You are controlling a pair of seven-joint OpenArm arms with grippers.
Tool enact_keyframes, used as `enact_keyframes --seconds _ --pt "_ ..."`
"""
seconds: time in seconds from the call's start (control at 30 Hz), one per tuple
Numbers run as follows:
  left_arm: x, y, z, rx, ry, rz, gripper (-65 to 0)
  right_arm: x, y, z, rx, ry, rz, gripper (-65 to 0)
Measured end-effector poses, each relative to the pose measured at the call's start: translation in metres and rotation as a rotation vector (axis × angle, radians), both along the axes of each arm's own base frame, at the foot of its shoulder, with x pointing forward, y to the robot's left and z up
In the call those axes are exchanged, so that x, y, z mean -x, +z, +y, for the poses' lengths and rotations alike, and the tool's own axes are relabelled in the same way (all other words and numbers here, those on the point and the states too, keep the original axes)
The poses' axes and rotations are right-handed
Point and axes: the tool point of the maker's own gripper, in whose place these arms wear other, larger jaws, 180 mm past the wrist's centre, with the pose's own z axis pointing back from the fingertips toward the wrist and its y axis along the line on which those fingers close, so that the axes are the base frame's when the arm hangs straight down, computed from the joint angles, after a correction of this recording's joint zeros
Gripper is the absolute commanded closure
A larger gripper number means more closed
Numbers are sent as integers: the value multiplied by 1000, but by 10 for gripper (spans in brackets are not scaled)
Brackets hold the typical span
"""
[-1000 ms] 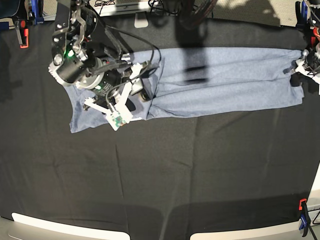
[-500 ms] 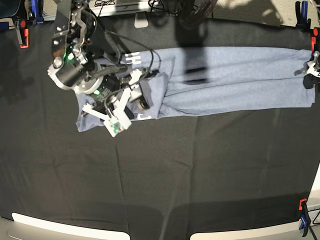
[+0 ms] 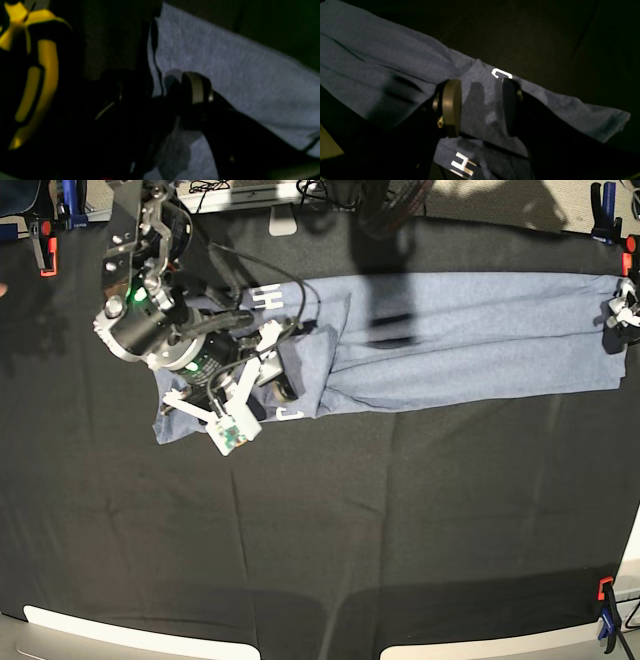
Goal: Layout the t-shirt on the table in an organized manner, then fold the t-shirt properly
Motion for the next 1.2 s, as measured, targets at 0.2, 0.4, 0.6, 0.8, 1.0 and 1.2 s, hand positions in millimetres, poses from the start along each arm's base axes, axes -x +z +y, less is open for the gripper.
enact_keyframes --seconds 0.2,0.4,0.6,0.8,1.0,1.2 --pt "3 4 -22 121 -59 5 -246 0 0 0 1 0 0 -261" --pt "3 3 -22 119 -60 9 0 0 0 0 0 0 0 -261" --pt "0 6 -20 115 -46 -18 0 -2 2 -2 3 -5 -16 -261" --pt "-6 23 -5 50 -71 -23 0 -17 5 -58 83 -170 -59 -261" --pt "-6 45 -49 58 -252 38 0 -20 21 -139 125 -348 -95 -261" --pt "-9 72 -128 156 -343 -26 0 -14 38 -185 101 -451 -114 -261"
